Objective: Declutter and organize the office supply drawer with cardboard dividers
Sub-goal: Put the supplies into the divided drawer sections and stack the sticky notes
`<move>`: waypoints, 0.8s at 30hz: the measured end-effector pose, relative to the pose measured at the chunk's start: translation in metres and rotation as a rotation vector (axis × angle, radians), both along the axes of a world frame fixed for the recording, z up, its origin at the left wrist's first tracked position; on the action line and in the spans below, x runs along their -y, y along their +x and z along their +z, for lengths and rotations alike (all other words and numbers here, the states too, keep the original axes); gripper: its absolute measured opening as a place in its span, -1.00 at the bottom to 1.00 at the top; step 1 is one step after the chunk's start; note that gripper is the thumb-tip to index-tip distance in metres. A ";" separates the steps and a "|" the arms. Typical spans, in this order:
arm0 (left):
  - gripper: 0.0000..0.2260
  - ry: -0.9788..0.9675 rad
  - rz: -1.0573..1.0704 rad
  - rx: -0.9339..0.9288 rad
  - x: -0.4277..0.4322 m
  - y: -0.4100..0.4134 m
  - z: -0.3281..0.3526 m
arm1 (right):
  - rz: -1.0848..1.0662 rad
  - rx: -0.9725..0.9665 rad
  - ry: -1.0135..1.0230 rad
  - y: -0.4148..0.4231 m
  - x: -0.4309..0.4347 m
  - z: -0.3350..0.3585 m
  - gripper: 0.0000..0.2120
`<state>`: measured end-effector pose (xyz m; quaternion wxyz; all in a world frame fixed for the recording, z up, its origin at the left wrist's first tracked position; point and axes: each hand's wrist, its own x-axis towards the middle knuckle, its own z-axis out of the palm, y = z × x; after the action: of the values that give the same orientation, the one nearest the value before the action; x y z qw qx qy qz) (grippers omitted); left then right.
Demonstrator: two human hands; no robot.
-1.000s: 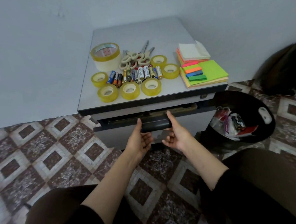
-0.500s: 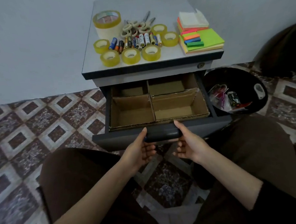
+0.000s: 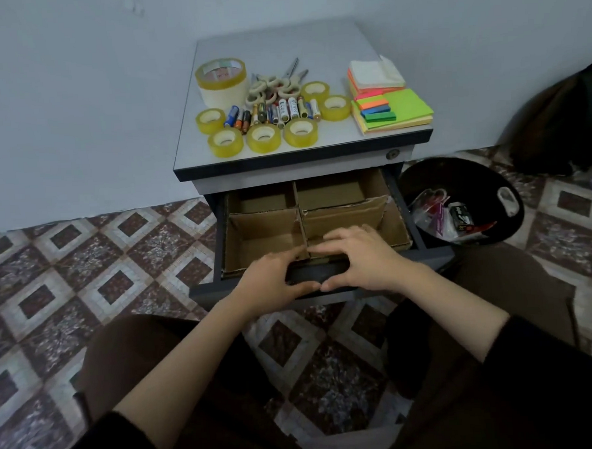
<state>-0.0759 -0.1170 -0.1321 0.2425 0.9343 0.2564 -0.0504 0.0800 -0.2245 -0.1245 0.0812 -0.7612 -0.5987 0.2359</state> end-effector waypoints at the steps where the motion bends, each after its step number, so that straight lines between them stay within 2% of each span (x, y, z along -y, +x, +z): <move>1: -0.46 0.022 -0.028 -0.040 -0.002 0.001 -0.002 | 0.005 -0.096 -0.038 0.001 -0.001 -0.002 -0.41; 3: -0.50 0.039 -0.033 -0.043 -0.003 0.002 -0.003 | -0.040 -0.318 -0.033 0.006 -0.002 -0.010 -0.44; 4: -0.52 0.029 -0.027 -0.027 -0.003 0.001 -0.003 | -0.053 -0.349 -0.018 0.007 -0.001 -0.012 -0.45; 10: -0.49 -0.105 -0.042 -0.008 0.000 -0.008 -0.001 | -0.017 -0.341 -0.033 0.005 0.001 -0.008 -0.46; 17: -0.63 -0.190 -0.076 -0.057 0.012 -0.025 -0.005 | 0.082 -0.390 -0.112 -0.007 0.023 -0.007 -0.50; 20: -0.63 -0.252 -0.099 -0.056 0.011 -0.032 -0.008 | 0.123 -0.377 -0.144 -0.011 0.031 -0.007 -0.51; 24: -0.69 -0.305 -0.072 -0.001 0.006 -0.031 -0.011 | 0.050 -0.445 -0.046 -0.008 0.029 -0.011 -0.62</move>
<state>-0.1066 -0.1229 -0.1431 0.3796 0.8952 0.2123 -0.0977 0.0724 -0.2534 -0.1355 0.1879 -0.6770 -0.5791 0.4135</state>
